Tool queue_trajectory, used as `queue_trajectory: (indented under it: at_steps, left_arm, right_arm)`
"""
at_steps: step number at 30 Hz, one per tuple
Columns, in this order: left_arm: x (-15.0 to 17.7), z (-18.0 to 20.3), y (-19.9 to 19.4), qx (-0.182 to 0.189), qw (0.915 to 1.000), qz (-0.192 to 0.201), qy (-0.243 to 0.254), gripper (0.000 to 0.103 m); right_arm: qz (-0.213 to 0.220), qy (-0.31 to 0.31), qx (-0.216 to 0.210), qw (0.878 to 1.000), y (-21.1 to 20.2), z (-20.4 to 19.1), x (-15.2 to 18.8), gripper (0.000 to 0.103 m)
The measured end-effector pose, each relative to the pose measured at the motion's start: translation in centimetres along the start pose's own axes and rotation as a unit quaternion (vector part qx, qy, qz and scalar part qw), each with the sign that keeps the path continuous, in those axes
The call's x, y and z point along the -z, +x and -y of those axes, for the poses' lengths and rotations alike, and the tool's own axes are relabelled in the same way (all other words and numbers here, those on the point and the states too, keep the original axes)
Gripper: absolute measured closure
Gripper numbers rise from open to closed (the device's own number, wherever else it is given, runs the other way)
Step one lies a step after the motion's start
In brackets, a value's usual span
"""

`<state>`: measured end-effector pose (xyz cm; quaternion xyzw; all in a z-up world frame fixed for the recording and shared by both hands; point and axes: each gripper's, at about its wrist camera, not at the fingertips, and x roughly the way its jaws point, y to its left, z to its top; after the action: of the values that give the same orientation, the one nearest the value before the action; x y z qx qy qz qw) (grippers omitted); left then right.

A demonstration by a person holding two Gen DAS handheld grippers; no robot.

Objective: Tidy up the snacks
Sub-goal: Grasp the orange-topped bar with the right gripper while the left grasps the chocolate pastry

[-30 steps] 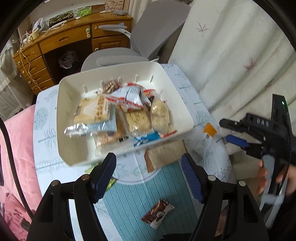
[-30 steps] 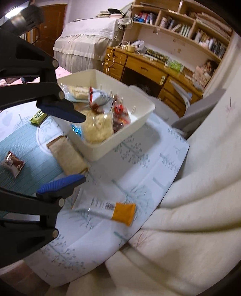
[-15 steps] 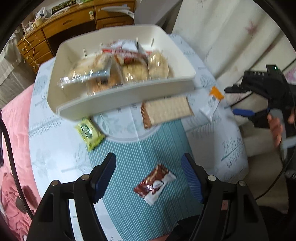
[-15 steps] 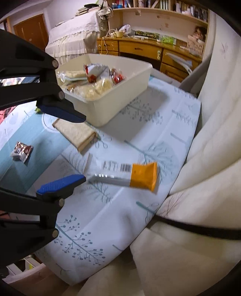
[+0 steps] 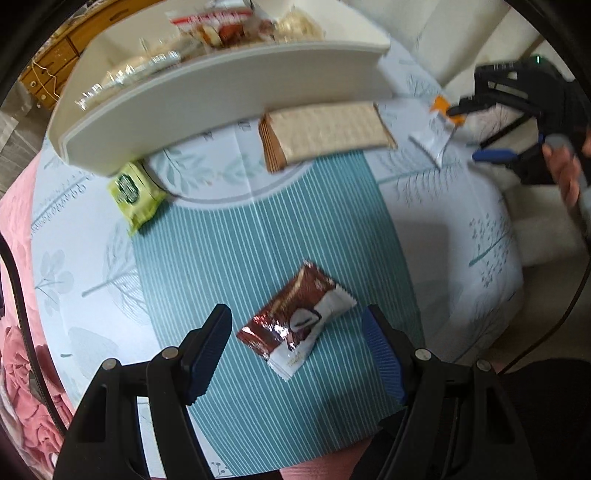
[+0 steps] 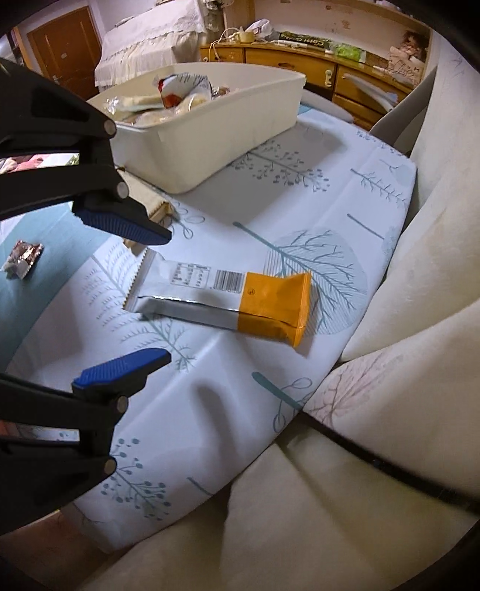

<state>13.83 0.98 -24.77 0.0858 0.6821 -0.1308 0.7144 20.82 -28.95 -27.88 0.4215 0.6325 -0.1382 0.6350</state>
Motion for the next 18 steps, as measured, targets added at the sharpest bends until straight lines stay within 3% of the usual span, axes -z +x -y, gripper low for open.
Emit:
queue_trajectory:
  at_steps: [7,18]
  left_arm:
    - [0.3,0.6,2.8,-0.030,0.9986,-0.041,0.013,0.031]
    - [0.0,0.9,5.7,-0.044,0.9959,-0.075,0.024,0.031]
  right_arm:
    - [-0.008,-0.013,0.014,1.000,1.5,-0.5,-1.2,0.045]
    - [-0.003,-0.052,0.051,0.997,2.8,-2.7,-2.5,0.049]
